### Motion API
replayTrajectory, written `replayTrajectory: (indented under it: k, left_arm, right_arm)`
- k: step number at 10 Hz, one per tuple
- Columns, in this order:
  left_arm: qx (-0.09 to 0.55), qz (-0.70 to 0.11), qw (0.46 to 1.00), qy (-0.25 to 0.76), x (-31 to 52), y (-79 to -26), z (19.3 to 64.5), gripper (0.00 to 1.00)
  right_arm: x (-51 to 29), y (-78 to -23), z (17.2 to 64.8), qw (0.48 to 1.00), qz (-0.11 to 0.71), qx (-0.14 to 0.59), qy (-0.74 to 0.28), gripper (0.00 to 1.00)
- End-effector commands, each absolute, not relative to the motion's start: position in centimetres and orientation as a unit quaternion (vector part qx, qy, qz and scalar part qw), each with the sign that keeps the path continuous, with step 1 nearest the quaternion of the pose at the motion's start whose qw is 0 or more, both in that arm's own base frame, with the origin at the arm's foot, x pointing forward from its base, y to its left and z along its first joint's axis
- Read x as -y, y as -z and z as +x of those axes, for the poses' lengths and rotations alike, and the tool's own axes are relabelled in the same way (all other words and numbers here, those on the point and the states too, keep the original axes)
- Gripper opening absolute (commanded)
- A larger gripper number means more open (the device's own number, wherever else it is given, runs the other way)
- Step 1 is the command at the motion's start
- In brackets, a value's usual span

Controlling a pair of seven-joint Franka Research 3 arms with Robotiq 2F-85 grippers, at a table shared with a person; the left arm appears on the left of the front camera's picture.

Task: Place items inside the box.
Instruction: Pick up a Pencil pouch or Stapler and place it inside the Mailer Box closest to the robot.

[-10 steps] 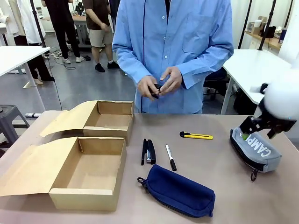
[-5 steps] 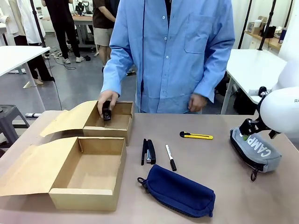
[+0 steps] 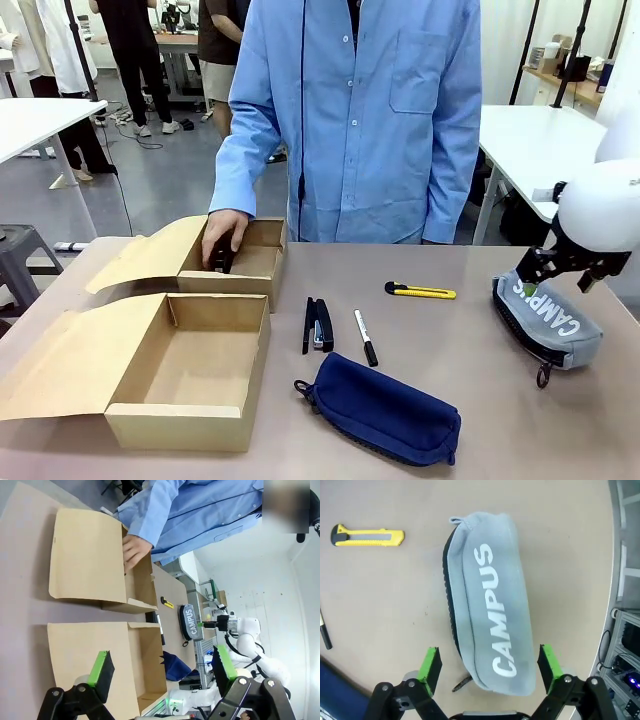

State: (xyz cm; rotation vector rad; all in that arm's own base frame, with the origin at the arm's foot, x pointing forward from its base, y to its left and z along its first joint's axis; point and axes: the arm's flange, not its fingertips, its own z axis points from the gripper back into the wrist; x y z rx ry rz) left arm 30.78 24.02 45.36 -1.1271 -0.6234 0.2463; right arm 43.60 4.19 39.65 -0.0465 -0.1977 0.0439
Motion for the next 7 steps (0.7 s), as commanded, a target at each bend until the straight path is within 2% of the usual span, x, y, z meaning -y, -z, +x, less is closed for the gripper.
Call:
replayTrajectory:
  k: [1, 7]
  left_arm:
    - [0.303, -0.53, 0.785, -0.107, -23.9, -45.6, 30.9, 1.0]
    - [0.303, -0.53, 0.785, -0.107, -23.9, -45.6, 30.9, 1.0]
  right_arm:
    - [-4.5, -38.0, 46.3, 0.996, -0.044, 0.075, -0.01, 1.0]
    - [-4.4, -30.7, 47.6, 0.999, -0.038, -0.004, -0.009, 1.0]
